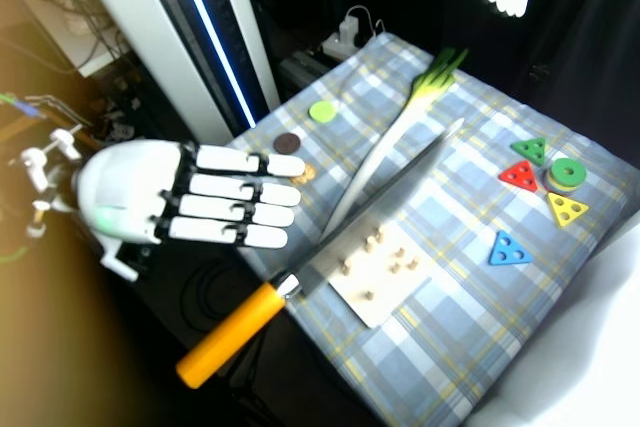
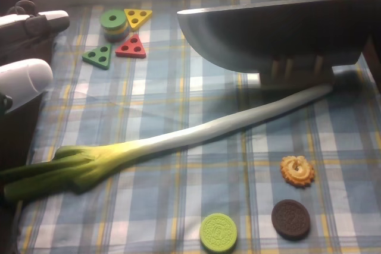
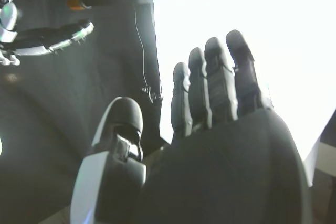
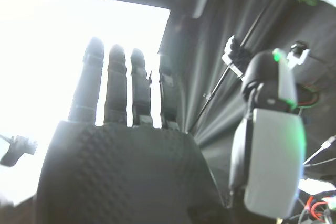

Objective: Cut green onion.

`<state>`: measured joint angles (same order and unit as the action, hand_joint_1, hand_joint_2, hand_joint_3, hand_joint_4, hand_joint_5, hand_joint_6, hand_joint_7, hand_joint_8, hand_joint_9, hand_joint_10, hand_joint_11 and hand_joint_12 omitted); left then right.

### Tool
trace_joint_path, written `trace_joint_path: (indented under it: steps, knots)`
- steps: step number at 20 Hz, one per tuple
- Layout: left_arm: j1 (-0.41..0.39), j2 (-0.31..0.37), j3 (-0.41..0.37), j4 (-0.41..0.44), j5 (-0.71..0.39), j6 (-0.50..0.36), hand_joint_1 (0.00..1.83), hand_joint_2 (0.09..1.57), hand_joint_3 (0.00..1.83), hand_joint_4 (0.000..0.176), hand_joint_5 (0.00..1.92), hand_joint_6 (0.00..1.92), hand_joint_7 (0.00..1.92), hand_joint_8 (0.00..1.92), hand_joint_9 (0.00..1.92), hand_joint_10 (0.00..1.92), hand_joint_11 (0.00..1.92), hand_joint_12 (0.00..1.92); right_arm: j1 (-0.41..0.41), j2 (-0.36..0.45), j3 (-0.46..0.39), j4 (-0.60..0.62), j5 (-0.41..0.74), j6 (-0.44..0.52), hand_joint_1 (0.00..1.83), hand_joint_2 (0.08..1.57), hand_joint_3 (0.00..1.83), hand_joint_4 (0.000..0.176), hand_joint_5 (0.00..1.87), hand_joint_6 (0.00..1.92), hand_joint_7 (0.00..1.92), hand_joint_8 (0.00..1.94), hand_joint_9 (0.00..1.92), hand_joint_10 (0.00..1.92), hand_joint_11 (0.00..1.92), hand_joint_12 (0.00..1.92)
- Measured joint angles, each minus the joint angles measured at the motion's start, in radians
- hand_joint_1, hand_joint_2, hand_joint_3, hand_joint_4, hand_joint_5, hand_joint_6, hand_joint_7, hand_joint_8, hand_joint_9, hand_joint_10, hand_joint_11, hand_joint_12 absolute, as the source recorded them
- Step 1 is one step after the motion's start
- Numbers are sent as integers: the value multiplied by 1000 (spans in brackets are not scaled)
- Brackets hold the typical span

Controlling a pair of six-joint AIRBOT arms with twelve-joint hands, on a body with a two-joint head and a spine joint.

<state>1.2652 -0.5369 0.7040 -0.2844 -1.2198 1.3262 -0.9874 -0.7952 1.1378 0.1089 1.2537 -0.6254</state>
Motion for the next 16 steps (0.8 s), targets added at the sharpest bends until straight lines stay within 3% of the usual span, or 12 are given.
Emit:
trace_joint_path:
  steps: [4,5,8,9,10,16]
  knots:
    - [0,-2,0,5,2,-8,455,1413,0,30,369,1,402,1,351,1,54,557,68,-1,52,14,-109,0,970,848,0,176,0,0,0,0,0,0,0,0]
    - [0,-2,0,7,6,-12,485,1414,0,21,382,4,398,0,335,1,48,560,89,-7,67,9,-131,-1,989,851,0,176,0,0,0,0,0,0,0,0]
    - [0,-4,6,6,23,-20,552,1405,0,27,380,1,405,0,344,0,67,495,217,-57,138,-52,-303,-5,1009,863,0,176,20,7,14,5,0,0,0,0]
    - [0,-4,6,10,23,-22,561,1406,0,12,404,0,422,0,355,0,102,448,246,-68,153,-76,-348,-8,953,864,0,176,3,1,2,0,0,0,0,0]
    - [0,-4,6,15,23,-26,567,1405,0,21,388,0,417,1,365,0,143,361,276,-87,175,-100,-412,-12,921,839,0,176,21,8,11,4,0,0,0,0]
    - [0,-4,11,22,23,-51,535,1410,0,43,373,1,455,5,383,1,152,367,364,-111,199,-126,-576,-102,846,833,0,176,78,3,79,7,8,3,0,0]
